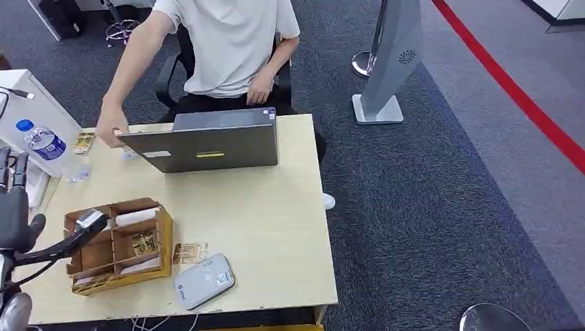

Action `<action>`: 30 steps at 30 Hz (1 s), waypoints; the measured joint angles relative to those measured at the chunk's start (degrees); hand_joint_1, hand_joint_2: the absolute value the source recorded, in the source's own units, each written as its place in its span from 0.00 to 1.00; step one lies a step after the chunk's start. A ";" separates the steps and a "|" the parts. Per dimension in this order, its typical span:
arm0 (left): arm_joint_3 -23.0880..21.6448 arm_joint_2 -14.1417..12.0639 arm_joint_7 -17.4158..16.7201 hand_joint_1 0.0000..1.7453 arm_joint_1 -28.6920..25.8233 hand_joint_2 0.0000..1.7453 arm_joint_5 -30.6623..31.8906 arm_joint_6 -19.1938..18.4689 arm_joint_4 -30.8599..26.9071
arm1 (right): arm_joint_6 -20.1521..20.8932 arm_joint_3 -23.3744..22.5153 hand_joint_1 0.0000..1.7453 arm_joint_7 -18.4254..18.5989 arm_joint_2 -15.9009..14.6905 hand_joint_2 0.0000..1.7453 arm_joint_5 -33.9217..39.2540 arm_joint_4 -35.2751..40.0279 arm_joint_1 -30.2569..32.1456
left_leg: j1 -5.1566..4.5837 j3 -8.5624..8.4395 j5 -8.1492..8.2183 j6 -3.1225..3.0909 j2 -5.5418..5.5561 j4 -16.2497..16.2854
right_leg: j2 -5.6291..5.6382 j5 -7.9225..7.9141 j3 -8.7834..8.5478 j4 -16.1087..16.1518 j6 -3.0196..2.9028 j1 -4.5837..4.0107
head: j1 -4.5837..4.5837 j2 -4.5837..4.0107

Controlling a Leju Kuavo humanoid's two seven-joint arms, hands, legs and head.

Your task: Pass the card to the sensor for recognition and then transmit it.

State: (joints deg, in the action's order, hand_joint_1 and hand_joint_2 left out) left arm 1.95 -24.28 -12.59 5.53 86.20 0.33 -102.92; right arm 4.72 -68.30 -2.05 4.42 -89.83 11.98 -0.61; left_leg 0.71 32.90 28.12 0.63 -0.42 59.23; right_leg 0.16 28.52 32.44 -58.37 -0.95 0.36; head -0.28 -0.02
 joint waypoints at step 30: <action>56.90 12.18 16.18 0.00 -16.39 1.00 0.00 1.38 -1.01 | -0.24 0.00 0.00 2.45 -1.03 1.00 0.00 0.00 0.04 | 0.00 0.03 0.12 0.00 -0.02 -0.04 | -0.04 0.13 -0.02 0.07 0.06 0.00 | 0.00 0.02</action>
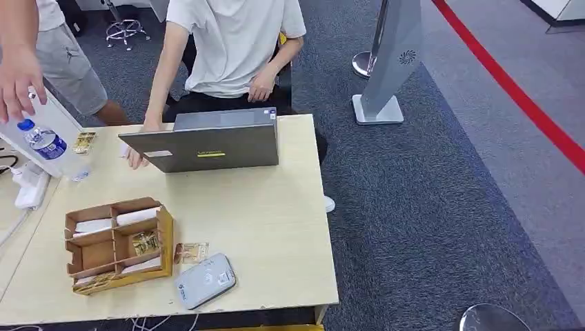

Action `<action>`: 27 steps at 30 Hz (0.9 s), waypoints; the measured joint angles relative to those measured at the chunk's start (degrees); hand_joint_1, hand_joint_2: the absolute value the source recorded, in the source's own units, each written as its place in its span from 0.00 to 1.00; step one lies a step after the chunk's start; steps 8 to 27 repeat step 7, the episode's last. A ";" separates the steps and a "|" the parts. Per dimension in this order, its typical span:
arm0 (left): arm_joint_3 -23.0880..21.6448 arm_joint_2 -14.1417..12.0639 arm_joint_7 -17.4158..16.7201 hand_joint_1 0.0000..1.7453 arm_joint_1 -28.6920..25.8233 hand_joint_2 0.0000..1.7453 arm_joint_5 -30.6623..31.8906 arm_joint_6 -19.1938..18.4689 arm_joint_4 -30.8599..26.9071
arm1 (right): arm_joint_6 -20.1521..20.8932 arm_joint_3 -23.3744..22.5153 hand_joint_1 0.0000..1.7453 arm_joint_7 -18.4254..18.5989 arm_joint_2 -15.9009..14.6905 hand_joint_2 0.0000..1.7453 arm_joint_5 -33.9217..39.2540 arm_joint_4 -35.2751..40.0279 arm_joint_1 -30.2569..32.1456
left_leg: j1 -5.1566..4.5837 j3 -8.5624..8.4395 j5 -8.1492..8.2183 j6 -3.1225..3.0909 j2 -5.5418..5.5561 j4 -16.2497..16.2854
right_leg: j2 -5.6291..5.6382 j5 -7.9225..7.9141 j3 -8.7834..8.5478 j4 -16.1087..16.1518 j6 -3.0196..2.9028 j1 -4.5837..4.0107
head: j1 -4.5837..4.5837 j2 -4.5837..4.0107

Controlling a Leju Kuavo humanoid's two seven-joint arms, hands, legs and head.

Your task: Pass the card to the sensor for recognition and then transmit it.

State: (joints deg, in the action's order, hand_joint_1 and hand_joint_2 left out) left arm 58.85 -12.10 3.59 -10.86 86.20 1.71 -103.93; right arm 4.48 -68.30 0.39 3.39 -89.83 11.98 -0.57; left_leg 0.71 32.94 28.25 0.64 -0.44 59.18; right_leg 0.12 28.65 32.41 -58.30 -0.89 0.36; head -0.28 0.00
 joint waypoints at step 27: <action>9.49 7.61 -4.95 0.00 1.98 1.00 0.00 -0.90 0.65 | -0.33 0.00 0.00 0.50 -0.02 1.00 0.00 0.00 -0.22 | -0.02 -0.03 0.03 -0.06 0.14 0.01 | -0.20 0.00 -0.17 0.01 0.01 0.01 | -0.04 -0.02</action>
